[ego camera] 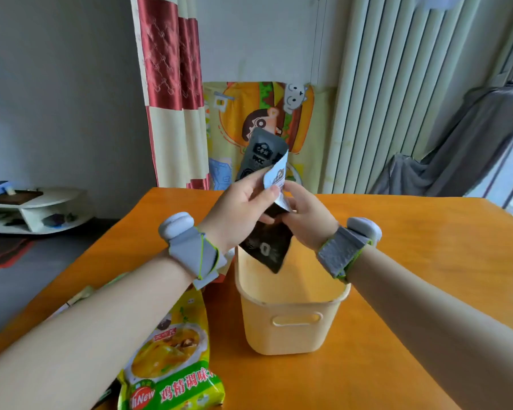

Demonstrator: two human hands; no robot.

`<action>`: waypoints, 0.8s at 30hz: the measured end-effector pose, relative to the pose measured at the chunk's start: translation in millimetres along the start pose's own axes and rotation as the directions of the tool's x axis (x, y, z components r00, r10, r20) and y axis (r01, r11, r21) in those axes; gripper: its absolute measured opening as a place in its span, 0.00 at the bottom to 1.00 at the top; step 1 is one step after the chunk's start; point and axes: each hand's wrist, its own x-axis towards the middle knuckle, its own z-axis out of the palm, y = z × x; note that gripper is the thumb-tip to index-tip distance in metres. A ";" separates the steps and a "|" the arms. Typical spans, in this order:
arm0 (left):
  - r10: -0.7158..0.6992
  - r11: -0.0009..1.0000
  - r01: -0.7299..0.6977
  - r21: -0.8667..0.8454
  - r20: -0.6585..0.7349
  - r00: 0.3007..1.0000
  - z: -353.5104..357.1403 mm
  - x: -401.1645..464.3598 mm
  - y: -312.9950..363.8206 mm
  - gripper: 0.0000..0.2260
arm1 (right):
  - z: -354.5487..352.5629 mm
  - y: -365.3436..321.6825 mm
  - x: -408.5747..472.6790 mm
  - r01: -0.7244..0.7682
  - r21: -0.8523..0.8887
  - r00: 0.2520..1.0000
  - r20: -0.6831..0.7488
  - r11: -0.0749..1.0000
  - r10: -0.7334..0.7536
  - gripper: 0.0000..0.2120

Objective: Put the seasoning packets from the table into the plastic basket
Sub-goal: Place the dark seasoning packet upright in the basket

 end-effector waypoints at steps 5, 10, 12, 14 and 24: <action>-0.008 0.891 -0.109 0.440 0.256 0.967 -4.5 -35.9 -42.4 0.14 | -14.0 23.1 0.7 -0.208 0.050 0.958 -0.190 0.977 0.214 0.09; -0.043 0.796 -0.253 0.550 0.468 0.883 -11.9 -57.2 -63.4 0.26 | -14.2 28.8 5.7 -0.276 0.082 0.942 -0.173 0.958 0.286 0.07; -0.041 0.795 -0.265 0.545 0.484 0.874 -15.2 -59.1 -63.5 0.25 | -10.7 30.3 9.2 -0.254 -0.052 0.957 -0.156 0.966 0.243 0.08; -0.013 0.801 -0.281 0.528 0.485 0.874 -15.1 -62.2 -59.4 0.22 | -4.6 32.3 12.4 -0.273 -0.187 0.961 -0.106 0.944 0.257 0.10; -0.231 0.750 0.309 0.585 -0.206 0.951 -22.4 3.4 -74.6 0.29 | -6.9 49.1 38.6 -0.277 -0.282 0.960 -0.048 0.918 0.275 0.07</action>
